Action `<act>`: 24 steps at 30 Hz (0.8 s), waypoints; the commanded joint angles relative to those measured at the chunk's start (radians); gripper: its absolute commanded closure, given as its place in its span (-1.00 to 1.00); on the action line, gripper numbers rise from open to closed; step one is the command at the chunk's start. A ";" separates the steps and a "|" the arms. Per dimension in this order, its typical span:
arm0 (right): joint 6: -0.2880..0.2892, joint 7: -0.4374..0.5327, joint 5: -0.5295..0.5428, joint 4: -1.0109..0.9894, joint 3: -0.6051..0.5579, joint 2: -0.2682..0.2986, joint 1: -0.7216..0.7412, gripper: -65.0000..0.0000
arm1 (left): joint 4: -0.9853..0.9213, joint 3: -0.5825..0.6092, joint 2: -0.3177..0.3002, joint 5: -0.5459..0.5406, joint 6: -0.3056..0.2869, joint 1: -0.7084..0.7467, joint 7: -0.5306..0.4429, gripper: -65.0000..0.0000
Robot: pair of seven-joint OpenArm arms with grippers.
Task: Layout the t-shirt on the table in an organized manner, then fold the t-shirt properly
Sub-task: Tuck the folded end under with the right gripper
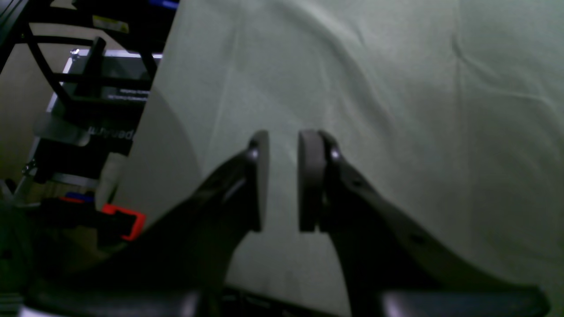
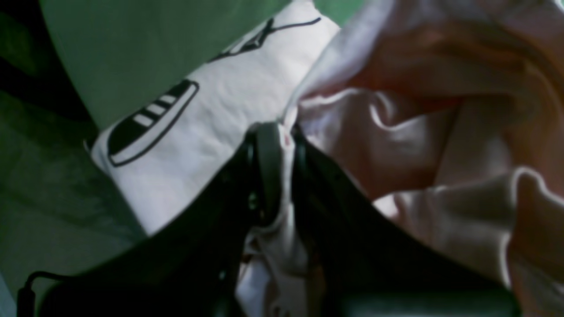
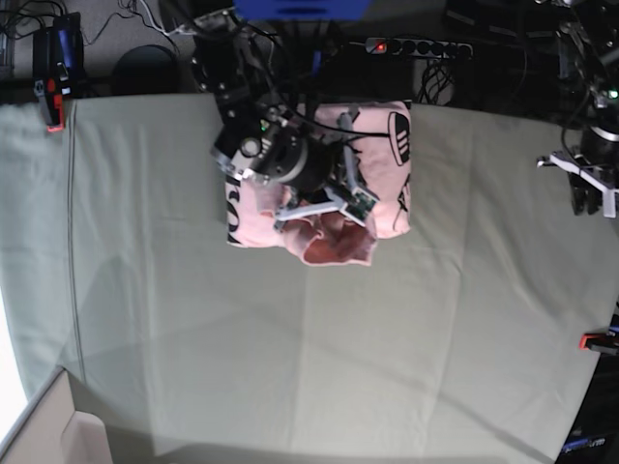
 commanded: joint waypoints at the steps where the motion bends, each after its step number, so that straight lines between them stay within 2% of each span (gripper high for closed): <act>1: 0.003 0.027 0.023 0.017 -0.021 -0.013 0.010 1.00 | 0.018 -0.008 -0.014 -0.008 0.002 -0.003 -0.023 0.65; 9: 0.003 0.027 0.023 -0.044 -0.084 -0.013 0.049 1.00 | 0.018 -0.008 -0.014 -0.008 0.002 -0.007 -0.023 0.65; 11: 0.003 0.027 0.023 -0.072 -0.084 -0.013 0.055 0.86 | 0.018 -0.008 -0.014 -0.008 0.002 -0.007 -0.023 0.65; 16: 0.003 0.027 0.023 -0.044 -0.098 -0.013 0.043 0.26 | 0.016 -0.008 -0.014 -0.008 0.002 -0.009 -0.023 0.65; 18: 0.003 0.030 0.023 -0.001 -0.127 -0.013 0.018 0.10 | 0.016 -0.008 -0.014 -0.008 0.002 -0.009 -0.023 0.65; 21: 0.003 0.037 0.023 0.118 -0.145 -0.013 -0.031 -0.03 | 0.016 -0.008 -0.014 -0.008 0.002 -0.009 -0.023 0.65; 24: 0.003 0.038 0.023 0.236 -0.133 -0.013 -0.069 -0.03 | 0.015 -0.008 -0.018 -0.008 0.002 -0.012 -0.023 0.65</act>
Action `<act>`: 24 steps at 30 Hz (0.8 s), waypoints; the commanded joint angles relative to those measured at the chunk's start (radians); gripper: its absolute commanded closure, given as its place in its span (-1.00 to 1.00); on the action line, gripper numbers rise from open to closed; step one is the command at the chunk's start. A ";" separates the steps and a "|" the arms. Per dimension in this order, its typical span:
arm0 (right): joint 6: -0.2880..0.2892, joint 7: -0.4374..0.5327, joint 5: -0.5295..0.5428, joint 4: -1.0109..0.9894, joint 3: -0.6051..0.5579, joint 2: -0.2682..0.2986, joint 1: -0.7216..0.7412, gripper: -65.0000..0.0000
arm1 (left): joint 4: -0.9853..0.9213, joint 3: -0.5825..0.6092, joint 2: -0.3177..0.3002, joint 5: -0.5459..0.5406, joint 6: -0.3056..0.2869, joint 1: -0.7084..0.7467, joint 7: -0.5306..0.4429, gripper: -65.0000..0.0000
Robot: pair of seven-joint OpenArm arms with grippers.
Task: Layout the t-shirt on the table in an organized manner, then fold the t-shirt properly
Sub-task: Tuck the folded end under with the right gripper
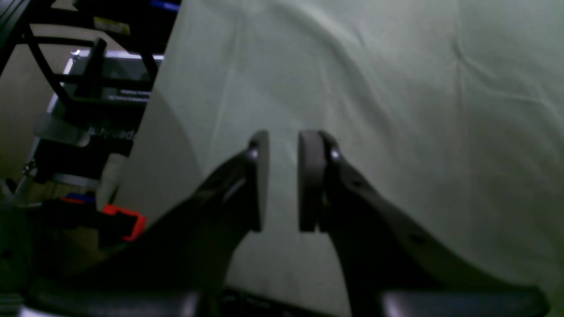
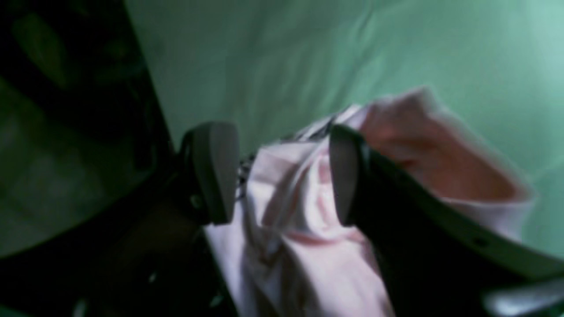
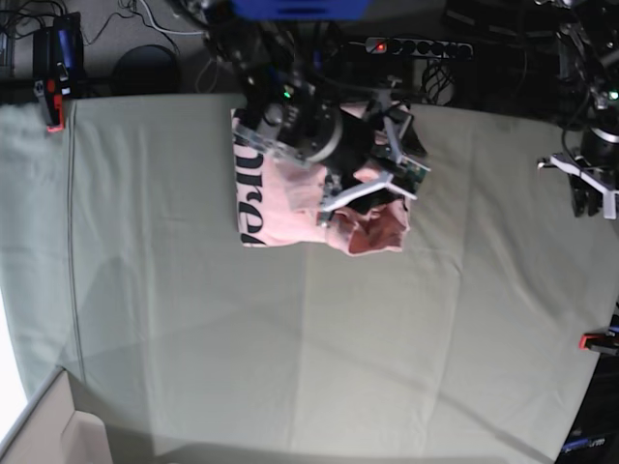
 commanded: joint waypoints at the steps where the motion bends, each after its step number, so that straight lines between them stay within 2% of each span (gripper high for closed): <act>1: 0.003 0.023 0.008 0.045 0.014 -0.010 0.003 -0.03 | 0.015 -0.007 -0.024 -0.012 0.003 -0.009 -0.026 0.65; 11: 0.003 0.014 0.007 0.102 0.158 0.000 -0.015 -0.03 | -0.039 -0.006 -0.032 -0.016 0.003 -0.025 -0.026 0.65; 18: 0.003 0.015 0.007 0.024 0.161 0.052 -0.040 -0.03 | -0.039 -0.006 -0.032 -0.018 0.003 -0.025 -0.026 0.65; 24: 0.003 0.021 0.008 0.029 0.104 0.063 -0.104 -0.03 | -0.039 -0.006 -0.032 -0.018 0.003 -0.026 -0.026 0.65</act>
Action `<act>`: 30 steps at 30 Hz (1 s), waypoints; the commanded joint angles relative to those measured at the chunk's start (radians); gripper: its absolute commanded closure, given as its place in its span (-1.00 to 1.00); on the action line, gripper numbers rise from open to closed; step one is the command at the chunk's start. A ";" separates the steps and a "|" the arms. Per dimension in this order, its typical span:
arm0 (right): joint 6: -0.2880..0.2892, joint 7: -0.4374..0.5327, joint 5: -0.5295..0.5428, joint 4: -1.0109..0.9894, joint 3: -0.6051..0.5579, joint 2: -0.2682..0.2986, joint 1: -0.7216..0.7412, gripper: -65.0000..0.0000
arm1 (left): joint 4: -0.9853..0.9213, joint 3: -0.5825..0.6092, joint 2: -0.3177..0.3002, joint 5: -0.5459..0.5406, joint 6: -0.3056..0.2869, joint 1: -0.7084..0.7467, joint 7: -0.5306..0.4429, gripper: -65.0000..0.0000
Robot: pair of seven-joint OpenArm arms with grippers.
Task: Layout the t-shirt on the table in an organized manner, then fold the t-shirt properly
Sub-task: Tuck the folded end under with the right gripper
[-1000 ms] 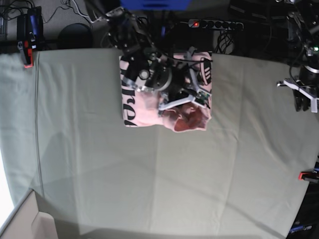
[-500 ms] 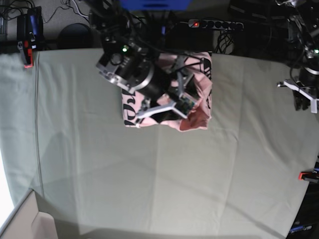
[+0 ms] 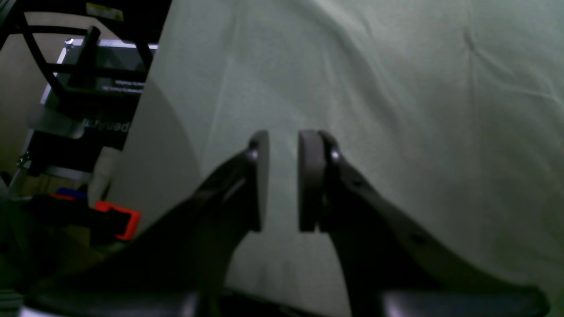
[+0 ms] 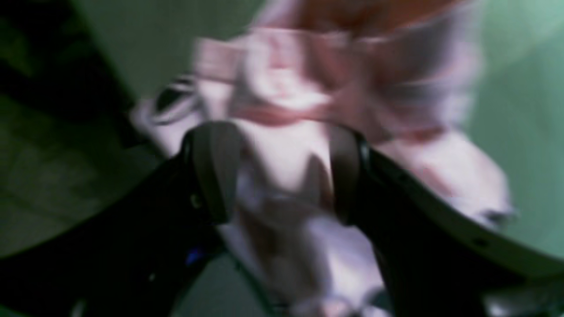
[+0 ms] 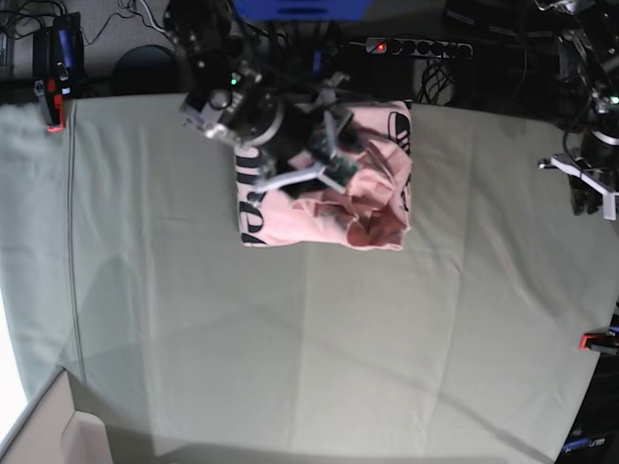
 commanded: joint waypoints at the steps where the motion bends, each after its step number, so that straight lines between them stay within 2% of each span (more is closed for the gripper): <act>1: 0.003 0.028 0.016 0.022 -0.025 0.006 -0.004 -0.03 | 0.016 -0.007 -0.016 -0.013 0.002 -0.007 -0.026 0.65; 6: 0.003 0.025 0.016 0.020 -0.175 0.076 -0.007 -0.03 | 0.017 -0.007 -0.017 -0.013 0.002 -0.007 -0.026 0.65; 9: 0.003 0.022 0.016 0.037 -0.197 0.084 -0.006 -0.03 | 0.020 -0.007 -0.017 -0.013 0.002 -0.007 -0.026 0.65; 19: 0.003 0.019 0.014 0.072 -0.053 0.037 0.043 -0.03 | 0.025 -0.008 -0.017 -0.013 0.002 -0.002 -0.026 0.65; 26: 0.003 0.019 0.014 0.132 0.086 0.040 0.062 -0.04 | 0.019 -0.008 -0.017 -0.013 0.002 0.001 -0.029 0.65; 30: 0.003 0.019 0.014 0.128 0.116 0.041 0.059 -0.04 | 0.017 -0.008 -0.017 -0.013 0.002 -0.001 -0.027 0.65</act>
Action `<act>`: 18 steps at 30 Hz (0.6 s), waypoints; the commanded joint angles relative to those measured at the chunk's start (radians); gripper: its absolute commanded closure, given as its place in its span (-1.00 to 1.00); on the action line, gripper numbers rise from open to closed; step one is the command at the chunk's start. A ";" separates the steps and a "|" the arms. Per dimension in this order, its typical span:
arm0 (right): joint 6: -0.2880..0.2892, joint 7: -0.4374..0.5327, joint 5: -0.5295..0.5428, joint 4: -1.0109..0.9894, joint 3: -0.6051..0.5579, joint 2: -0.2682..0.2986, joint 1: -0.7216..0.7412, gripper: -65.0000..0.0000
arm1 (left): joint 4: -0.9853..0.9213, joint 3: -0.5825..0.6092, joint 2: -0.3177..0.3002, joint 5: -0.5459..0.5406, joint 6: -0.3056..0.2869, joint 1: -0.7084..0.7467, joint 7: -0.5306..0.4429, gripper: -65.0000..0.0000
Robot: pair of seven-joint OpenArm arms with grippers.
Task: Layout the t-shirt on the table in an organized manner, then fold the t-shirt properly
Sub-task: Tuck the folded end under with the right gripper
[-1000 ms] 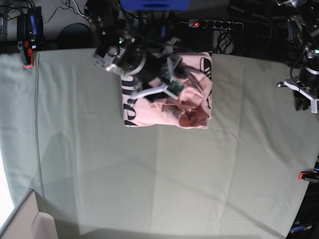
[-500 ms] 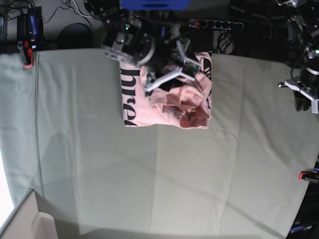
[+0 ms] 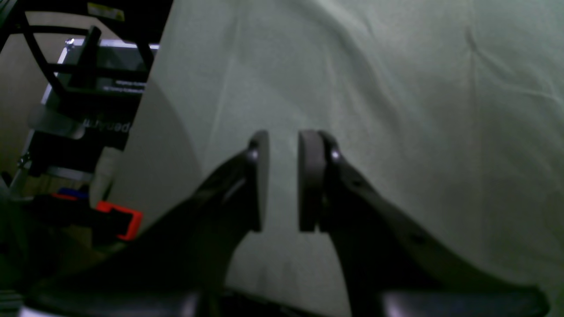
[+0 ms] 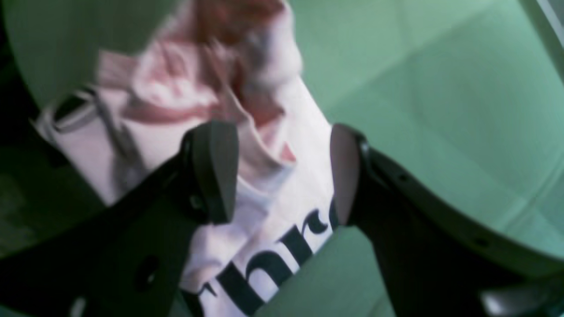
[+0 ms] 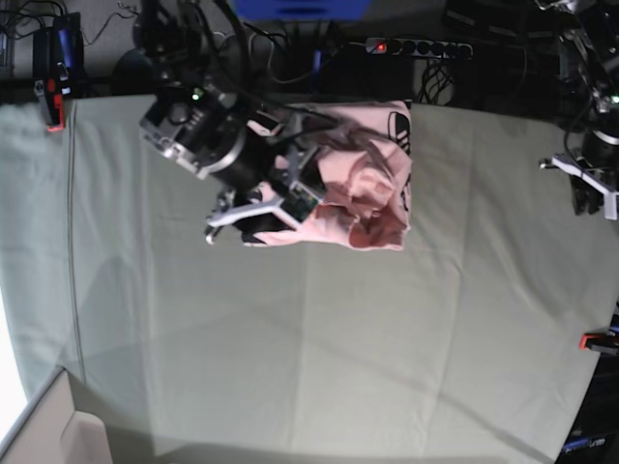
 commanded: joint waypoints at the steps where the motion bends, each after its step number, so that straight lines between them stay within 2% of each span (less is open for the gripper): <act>1: 0.003 0.025 0.015 0.013 -0.009 -0.005 0.000 -0.04 | 0.015 -0.006 -0.015 -0.011 0.002 -0.005 -0.024 0.65; 9: 0.003 0.028 0.015 -0.102 -0.093 -0.006 -0.005 -0.05 | 0.022 -0.006 -0.013 -0.011 0.002 -0.006 -0.024 0.65; 14: 0.003 0.032 0.015 -0.188 -0.102 -0.011 0.013 -0.03 | 0.024 -0.006 -0.015 -0.011 0.002 -0.006 -0.024 0.65; 18: 0.003 0.026 0.015 -0.174 -0.159 0.015 0.013 -0.03 | 0.021 -0.006 -0.015 -0.011 0.002 -0.006 -0.024 0.65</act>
